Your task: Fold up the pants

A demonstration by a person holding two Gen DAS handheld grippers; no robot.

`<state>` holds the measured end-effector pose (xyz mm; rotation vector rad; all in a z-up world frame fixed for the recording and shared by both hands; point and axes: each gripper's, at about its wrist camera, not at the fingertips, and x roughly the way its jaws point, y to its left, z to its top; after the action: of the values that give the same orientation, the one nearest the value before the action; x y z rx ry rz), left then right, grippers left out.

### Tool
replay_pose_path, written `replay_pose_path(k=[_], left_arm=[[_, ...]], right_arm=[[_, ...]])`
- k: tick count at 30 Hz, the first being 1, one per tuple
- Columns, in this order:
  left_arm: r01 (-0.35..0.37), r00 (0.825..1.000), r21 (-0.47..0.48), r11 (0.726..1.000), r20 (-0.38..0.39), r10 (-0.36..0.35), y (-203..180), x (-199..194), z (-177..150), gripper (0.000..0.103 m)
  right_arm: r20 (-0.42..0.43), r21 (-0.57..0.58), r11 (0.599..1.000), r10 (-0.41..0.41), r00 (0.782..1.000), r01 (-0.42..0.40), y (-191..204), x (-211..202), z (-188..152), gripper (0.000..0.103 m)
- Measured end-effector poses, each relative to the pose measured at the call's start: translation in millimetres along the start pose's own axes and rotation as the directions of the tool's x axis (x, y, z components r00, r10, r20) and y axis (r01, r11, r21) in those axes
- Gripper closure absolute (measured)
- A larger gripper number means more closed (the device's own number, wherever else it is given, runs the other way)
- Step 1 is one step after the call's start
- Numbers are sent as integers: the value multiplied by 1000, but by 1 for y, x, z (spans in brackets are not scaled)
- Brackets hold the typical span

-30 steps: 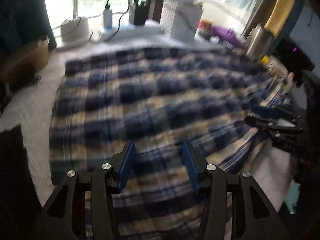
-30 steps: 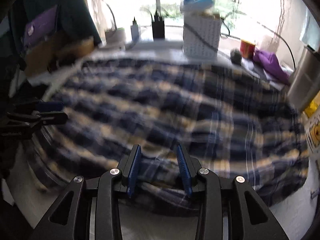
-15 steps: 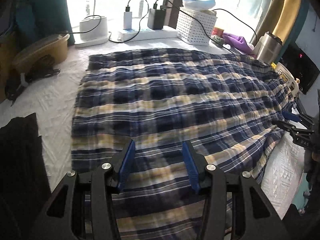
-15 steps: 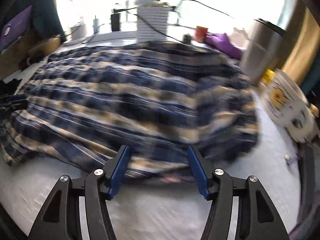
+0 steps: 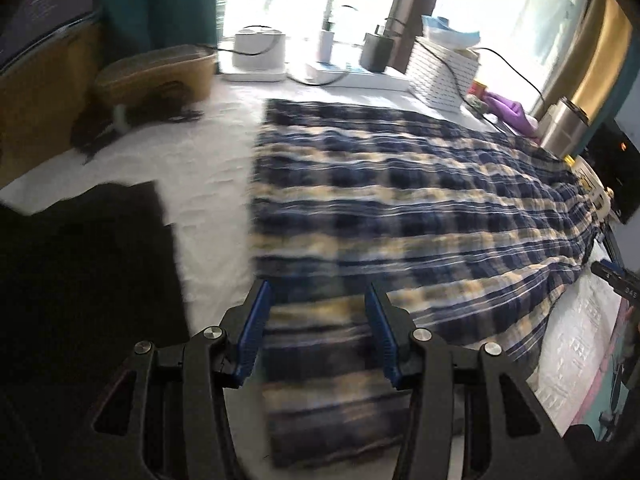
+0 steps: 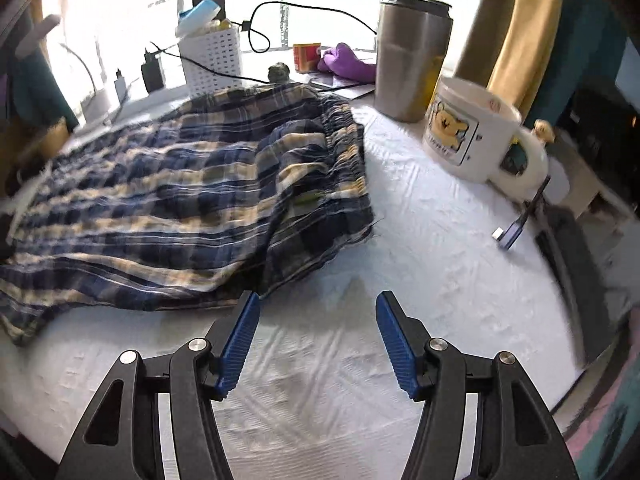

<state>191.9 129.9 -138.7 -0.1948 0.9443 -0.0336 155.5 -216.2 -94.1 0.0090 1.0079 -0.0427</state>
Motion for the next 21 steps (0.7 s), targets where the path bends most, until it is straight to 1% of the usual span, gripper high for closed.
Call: replay_pose_path(k=[1,2,3,6,8,14,18,21], left_arm=[[-8,1000,-6,1000,-1,8,4,-2,-1,54],[-17,1000,-16,1000,-3,17,9,-4,-3,54],[-20,1000,-23,1000,-5,20,13,-5,-5,54],[-35,999,-40,999,-9,34,21,-9,-9,54],[-42,999,-51,998,-6,42,25,-12,-9,54],[-62,998,-90,994,-7,62,29,-12,-8,54],[-75,997,-97,992,-16,73,25,-12,-7,54],[-71,997,-107,992,-28,68,24,-12,-6,54]], right_arm=[[-4,20,999,34,999,-34,1,2,-1,36],[-6,34,998,53,999,-53,3,4,-2,28],[-7,48,997,68,998,-68,4,6,-3,23],[-5,84,990,116,993,-115,9,14,0,23],[7,93,987,132,991,-132,11,18,3,23],[31,126,975,183,983,-185,7,35,26,22],[60,165,957,232,971,-239,-1,44,39,22],[92,213,934,273,958,-287,-8,50,45,22]])
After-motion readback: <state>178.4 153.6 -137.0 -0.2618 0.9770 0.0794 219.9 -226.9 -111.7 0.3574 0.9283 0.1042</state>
